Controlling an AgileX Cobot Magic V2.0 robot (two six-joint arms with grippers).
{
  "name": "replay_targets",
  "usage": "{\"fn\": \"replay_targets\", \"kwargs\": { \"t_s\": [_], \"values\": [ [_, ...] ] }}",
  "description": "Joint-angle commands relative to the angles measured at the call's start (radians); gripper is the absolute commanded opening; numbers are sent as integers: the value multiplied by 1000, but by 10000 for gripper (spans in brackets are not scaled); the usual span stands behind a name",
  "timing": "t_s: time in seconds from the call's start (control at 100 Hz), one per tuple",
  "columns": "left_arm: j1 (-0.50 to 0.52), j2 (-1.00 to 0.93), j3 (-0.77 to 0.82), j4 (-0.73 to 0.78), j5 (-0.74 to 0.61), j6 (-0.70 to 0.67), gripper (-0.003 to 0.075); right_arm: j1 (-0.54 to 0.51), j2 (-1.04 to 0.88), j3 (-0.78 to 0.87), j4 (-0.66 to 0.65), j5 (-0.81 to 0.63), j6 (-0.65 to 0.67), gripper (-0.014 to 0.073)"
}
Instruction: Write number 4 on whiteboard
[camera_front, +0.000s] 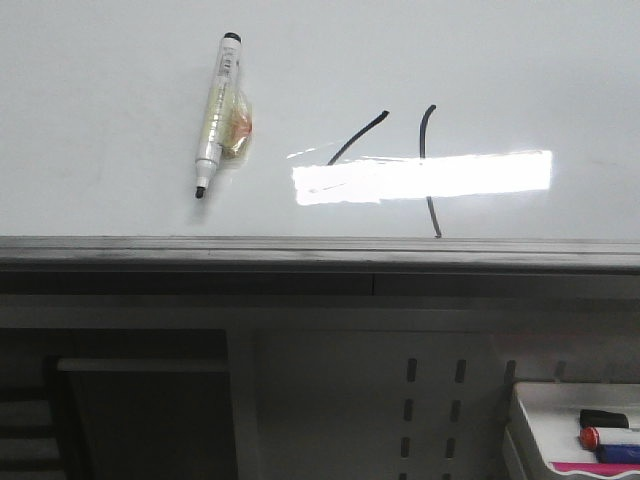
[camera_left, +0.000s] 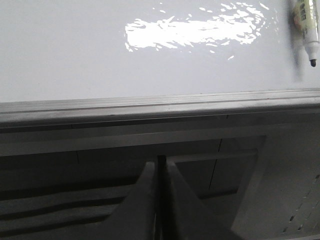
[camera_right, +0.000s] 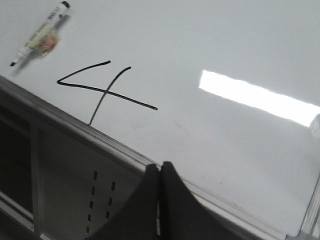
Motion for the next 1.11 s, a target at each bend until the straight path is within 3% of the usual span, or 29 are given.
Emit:
{"fn": "replay_targets", "kwargs": {
  "t_s": [0.0,0.05,0.17,0.28,0.39,0.57,1.1],
  "values": [
    [3,-25,34,-2,-41,-10,-20,-104,7,80,92,-259,13,-66],
    [3,-25,34,-2,-41,-10,-20,-156,7,151,158,-359,13,-66],
    [3,-25,34,-2,-41,-10,-20,-245,7,260,161,-493,13,-66],
    [3,-25,34,-2,-41,-10,-20,-268,7,321,157,-491,13,-66],
    [3,-25,34,-2,-41,-10,-20,-268,-6,317,154,-354,13,-66],
    [3,-25,34,-2,-41,-10,-20,-268,-12,317,154,-311,13,-66],
    [3,-25,34,-2,-41,-10,-20,-268,-12,317,154,-306,13,-66]
  ]
}}
